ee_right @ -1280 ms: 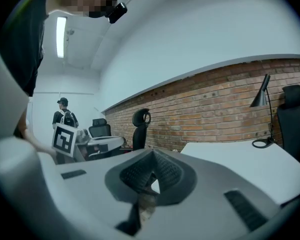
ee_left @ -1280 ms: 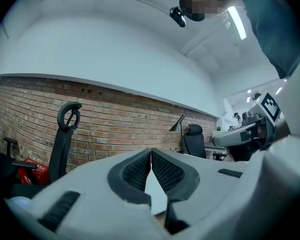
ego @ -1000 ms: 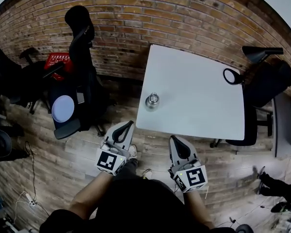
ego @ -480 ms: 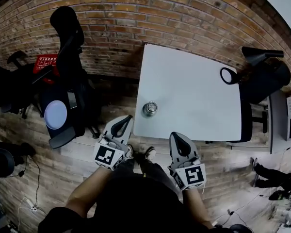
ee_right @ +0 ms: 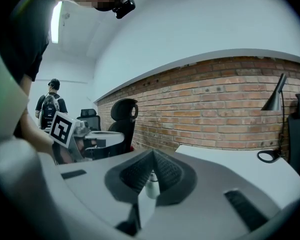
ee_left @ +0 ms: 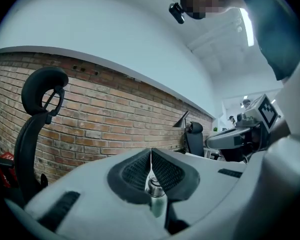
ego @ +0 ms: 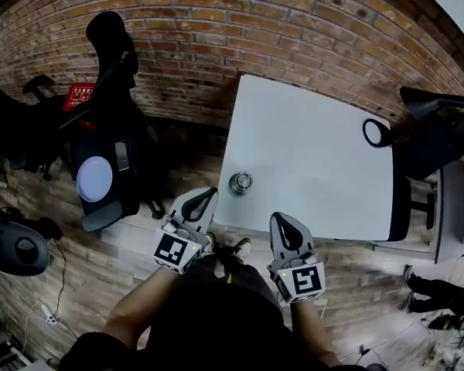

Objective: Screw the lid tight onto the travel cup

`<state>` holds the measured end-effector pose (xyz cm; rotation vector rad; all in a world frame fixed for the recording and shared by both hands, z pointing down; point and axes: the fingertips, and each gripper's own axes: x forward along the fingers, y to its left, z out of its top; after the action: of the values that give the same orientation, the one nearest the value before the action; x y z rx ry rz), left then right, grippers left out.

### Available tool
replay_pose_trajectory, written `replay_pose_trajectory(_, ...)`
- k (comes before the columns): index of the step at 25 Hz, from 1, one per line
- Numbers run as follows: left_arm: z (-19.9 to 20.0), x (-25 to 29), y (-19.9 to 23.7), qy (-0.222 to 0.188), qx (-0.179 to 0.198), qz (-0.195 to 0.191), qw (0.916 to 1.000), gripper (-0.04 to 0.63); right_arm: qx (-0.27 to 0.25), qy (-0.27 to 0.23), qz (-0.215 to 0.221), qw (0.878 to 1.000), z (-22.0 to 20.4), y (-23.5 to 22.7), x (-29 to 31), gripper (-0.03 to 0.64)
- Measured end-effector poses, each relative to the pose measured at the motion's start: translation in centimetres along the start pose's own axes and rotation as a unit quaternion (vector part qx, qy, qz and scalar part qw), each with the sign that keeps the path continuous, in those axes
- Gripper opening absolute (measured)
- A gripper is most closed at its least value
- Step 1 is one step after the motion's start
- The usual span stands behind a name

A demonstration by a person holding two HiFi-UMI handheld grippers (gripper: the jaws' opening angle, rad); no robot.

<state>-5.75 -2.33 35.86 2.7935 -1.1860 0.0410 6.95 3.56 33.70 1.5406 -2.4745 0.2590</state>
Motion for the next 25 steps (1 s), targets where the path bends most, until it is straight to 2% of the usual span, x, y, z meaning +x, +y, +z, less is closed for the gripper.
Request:
replay_pose_trajectory(7, -3.6, 0.8, 0.1, 0.024, -0.023, 0.014, 0.9993, 0.028, -0.003, 0.023, 0.019, 1.000, -3.2, -1.4, 2.0, 0.012)
replay_pose_trajectory(12, -4.4, 2.1, 0.7, 0.007, -0.014, 0.004, 0.9999, 0.031, -0.019, 0.037, 0.041, 0.998, -6.2, -1.7, 4.4, 0.088)
replay_pose_trajectory(13, -4.6, 2.4, 0.7, 0.004, -0.013, 0.001, 0.9999, 0.037, -0.019, 0.039, 0.047, 0.998, -6.8, -1.6, 4.8, 0.100)
replay_pose_trajectory(15, -5.3, 2.7, 0.5, 0.019, -0.028, -0.003, 0.9994, 0.105, -0.013, 0.040, 0.059, 0.997, -8.1, -1.3, 5.7, 0.123)
replay_pose_trajectory(17, -6.1, 3.2, 0.1, 0.035, -0.037, -0.006, 0.9986, 0.110, -0.008, 0.040, 0.071, 0.997, -9.4, -1.1, 6.6, 0.155)
replay_pose_trajectory(25, -8.5, 5.6, -1.1, 0.019, -0.027, -0.042, 0.9986, 0.169, -0.027, 0.017, 0.126, 0.992, -12.6, -0.6, 10.0, 0.229)
